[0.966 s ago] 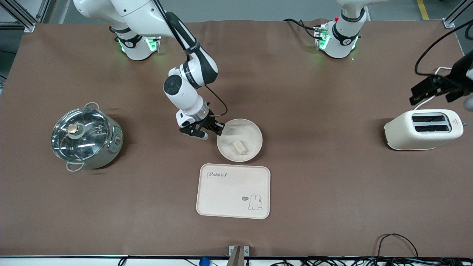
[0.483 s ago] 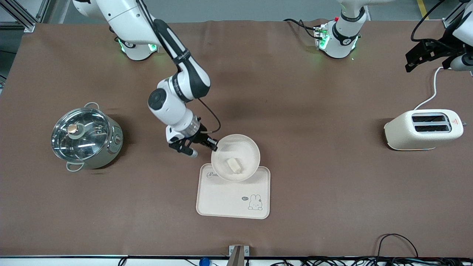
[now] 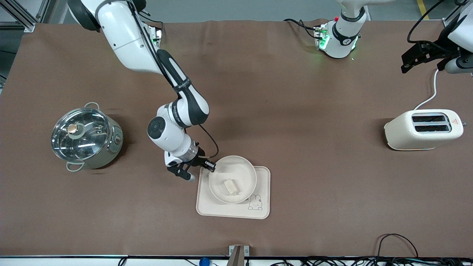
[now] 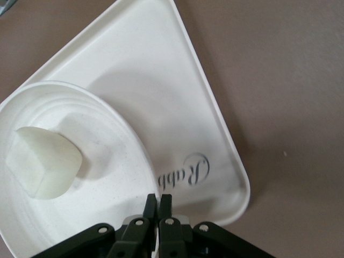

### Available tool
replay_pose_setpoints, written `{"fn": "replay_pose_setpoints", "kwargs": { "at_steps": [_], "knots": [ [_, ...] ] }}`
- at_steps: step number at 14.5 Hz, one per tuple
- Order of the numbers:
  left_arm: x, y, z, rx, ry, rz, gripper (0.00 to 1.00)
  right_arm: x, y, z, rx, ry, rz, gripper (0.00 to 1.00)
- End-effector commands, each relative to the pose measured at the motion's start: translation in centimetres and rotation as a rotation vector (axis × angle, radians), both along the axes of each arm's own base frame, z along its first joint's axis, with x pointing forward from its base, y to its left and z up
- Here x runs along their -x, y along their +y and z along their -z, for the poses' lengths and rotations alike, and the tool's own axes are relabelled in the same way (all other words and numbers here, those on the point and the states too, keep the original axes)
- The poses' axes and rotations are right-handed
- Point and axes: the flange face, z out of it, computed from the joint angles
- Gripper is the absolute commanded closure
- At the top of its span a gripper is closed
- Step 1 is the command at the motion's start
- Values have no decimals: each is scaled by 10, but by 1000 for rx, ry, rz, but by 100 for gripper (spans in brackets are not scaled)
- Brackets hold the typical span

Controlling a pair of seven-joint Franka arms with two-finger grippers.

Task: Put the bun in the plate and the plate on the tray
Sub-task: 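Slide the plate with the right gripper onto the white tray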

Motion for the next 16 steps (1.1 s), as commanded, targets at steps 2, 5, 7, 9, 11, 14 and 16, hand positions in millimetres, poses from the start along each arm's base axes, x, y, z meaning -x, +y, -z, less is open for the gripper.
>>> {"fn": "replay_pose_setpoints", "kwargs": {
  "at_steps": [2, 5, 7, 9, 11, 14, 16],
  "knots": [
    [-2, 3, 0, 19, -8, 5, 0, -10, 6, 7, 38, -29, -51, 99],
    [-7, 2, 1, 19, -17, 7, 0, -9, 5, 14, 44, -23, -52, 99],
    [-9, 2, -1, 24, -21, 11, 0, -9, 4, 19, 47, -19, -54, 99],
    [-11, 1, -1, 27, -24, 9, 0, -11, 1, 24, 50, -15, -51, 99],
    [-15, 2, 3, 27, -17, 8, 0, -13, 3, 27, 48, -18, -49, 99],
    [-17, 3, 0, 28, -29, 7, 0, -20, 5, 31, 42, -28, -47, 99],
    [-17, 3, -1, 30, -32, 7, 0, -20, 5, 31, 42, -27, -44, 99]
  ]
}}
